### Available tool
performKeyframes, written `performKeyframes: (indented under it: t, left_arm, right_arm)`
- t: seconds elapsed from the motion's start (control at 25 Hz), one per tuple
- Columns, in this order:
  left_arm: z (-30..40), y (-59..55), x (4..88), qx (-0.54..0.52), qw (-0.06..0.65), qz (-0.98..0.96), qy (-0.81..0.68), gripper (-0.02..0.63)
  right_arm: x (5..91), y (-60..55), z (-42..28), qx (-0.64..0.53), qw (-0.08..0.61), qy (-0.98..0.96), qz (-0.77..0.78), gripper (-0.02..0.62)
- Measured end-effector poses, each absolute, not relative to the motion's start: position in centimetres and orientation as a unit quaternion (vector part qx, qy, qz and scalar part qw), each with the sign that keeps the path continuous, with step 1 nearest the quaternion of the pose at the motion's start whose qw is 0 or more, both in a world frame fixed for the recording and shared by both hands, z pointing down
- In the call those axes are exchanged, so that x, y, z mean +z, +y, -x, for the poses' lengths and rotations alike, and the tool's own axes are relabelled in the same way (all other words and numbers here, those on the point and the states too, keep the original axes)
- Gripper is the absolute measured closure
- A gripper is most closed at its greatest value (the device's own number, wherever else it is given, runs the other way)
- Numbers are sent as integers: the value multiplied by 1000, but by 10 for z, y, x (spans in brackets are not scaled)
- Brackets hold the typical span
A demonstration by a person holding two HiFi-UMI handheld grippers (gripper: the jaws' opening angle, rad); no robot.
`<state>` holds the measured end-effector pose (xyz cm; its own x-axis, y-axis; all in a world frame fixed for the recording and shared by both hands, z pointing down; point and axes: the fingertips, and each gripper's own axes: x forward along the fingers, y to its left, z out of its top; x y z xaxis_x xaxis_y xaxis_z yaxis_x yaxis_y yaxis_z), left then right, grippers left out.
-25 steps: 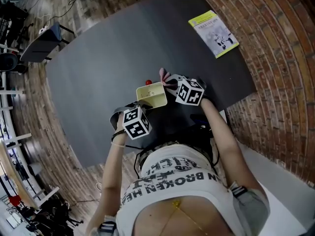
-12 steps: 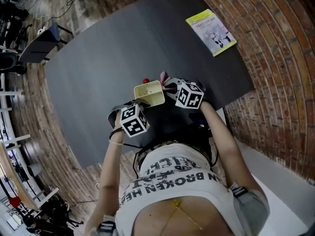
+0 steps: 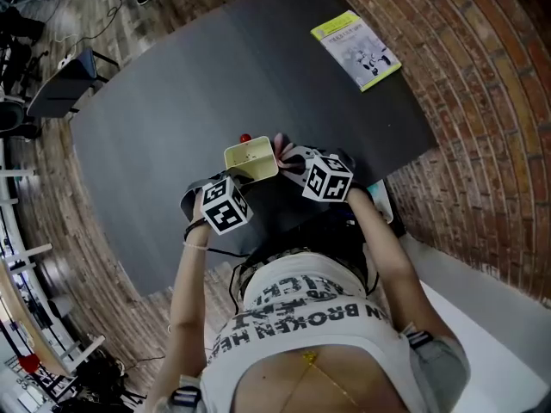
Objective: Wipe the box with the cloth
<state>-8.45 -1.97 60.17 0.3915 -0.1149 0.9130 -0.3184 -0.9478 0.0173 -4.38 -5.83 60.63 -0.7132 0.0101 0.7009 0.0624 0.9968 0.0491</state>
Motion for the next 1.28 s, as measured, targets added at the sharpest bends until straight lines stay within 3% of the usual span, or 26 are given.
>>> performKeyframes:
  t: [0.48,0.88,1.08,1.2,1.28]
  left_arm:
    - [83,-19,604,542,99,-822,-142,588]
    - [61,-29,603,500,263,-766,-307,588]
    - [50,-34,597,473,258,-770,-343,587]
    - [56,-34,581,452,233,-787,-348,524]
    - [65,-35,559,433,202,-805,-351,517]
  right_arm:
    - [598,-39,38,-17,373,-928,24,578]
    - [567,-53,20,-10,342,-939,-43,578]
    - [563,-56,15,-15,348,-935,-64,578]
    - [562,-58,14,-10,345,-935,-79,578]
    - [561,-61,11,-8,343,-935,-89,578]
